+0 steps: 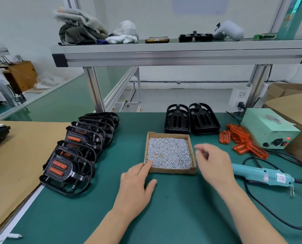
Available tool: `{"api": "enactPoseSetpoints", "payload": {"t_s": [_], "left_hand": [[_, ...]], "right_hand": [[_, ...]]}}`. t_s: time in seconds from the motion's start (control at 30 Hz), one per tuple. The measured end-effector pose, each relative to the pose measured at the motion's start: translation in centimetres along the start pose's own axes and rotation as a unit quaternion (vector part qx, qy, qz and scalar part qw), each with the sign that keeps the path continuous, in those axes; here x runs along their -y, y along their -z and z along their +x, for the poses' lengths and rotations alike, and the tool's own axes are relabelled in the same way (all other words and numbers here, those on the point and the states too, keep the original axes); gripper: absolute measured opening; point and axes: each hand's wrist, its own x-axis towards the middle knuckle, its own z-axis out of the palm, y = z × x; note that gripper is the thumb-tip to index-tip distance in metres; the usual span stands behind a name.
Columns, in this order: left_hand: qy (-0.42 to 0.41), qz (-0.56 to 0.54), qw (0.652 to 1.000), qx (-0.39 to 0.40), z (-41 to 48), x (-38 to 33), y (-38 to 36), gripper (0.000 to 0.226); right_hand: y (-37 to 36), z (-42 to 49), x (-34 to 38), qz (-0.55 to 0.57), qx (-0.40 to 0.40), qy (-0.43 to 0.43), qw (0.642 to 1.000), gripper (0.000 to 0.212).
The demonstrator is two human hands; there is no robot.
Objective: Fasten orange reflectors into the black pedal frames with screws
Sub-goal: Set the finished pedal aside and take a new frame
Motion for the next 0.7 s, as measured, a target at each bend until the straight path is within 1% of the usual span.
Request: {"api": "enactPoseSetpoints", "payload": {"t_s": [0.13,0.23,0.33,0.53,0.7], "left_hand": [[0.01,0.0,1.0,0.011,0.0,0.2,-0.3,0.058],[0.009,0.01,1.0,0.012,0.1,0.2,-0.5,0.059],[0.011,0.02,1.0,0.012,0.4,0.2,-0.5,0.058],[0.01,0.031,0.999,0.015,0.5,0.3,-0.6,0.055],[0.011,0.035,0.999,0.018,0.5,0.2,-0.7,0.055]], "right_hand": [[-2.4,6.3,-1.6,-0.016,0.039,-0.042,0.998,0.033],[-4.4,9.5,-2.6,-0.047,0.067,-0.057,0.995,0.038],[-5.8,11.6,-2.6,-0.081,0.085,-0.058,0.991,0.036],[-6.6,13.7,-1.8,-0.099,0.095,-0.075,0.988,0.038],[-6.4,14.2,-1.7,-0.126,0.111,-0.082,0.982,0.028]]}}
